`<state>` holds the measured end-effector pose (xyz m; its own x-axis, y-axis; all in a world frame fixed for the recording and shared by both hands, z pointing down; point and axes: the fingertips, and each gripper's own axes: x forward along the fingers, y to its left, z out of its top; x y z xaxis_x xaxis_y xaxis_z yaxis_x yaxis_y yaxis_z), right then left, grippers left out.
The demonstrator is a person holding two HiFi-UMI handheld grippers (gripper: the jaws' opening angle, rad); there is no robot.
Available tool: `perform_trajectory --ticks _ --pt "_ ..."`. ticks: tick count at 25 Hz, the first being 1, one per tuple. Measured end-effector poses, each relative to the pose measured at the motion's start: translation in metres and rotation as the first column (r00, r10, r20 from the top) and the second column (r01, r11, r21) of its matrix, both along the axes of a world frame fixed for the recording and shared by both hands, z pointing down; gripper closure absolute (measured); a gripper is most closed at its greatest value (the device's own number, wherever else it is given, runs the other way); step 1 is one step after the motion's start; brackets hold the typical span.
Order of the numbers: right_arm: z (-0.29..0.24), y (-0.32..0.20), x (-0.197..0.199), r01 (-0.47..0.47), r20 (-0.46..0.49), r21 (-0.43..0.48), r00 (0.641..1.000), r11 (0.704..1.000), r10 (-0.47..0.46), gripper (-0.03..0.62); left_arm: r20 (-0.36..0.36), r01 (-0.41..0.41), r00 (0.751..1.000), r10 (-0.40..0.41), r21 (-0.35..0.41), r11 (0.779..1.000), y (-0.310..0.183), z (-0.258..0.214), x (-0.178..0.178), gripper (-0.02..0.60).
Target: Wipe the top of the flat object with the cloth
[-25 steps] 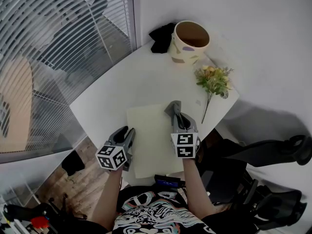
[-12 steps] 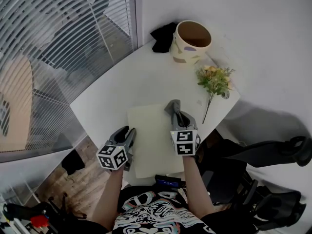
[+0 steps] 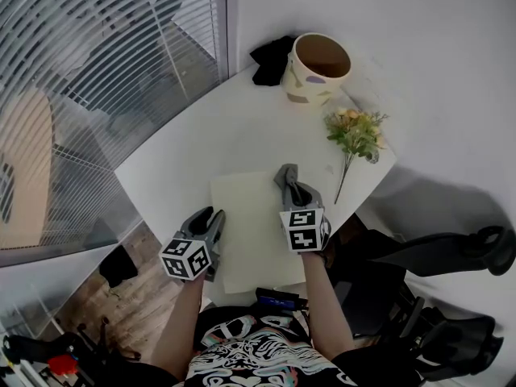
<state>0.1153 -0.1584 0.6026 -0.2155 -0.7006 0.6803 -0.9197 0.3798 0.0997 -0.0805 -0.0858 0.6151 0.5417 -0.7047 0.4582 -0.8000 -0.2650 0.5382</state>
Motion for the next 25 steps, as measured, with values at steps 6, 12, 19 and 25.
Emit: perform_trajectory --ticks 6,12,19,25 --pt "-0.001 -0.003 -0.005 0.023 -0.031 -0.016 0.999 1.0 -0.024 0.577 -0.007 0.003 1.0 -0.003 0.0 1.0 -0.001 0.001 0.0 0.423" --pt "0.001 -0.004 -0.012 0.031 -0.032 -0.016 0.999 0.999 -0.032 0.577 -0.02 0.005 1.0 -0.005 0.003 1.0 0.0 0.001 0.0 0.422" --pt "0.001 -0.005 -0.02 0.049 -0.037 -0.018 0.998 0.999 -0.05 0.577 -0.025 0.008 1.0 -0.008 0.005 1.0 0.0 0.001 0.0 0.422" --pt "0.002 -0.005 -0.025 0.056 -0.039 -0.023 0.998 0.998 -0.057 0.577 -0.031 0.013 0.999 -0.013 0.005 1.0 0.0 0.002 0.0 0.422"
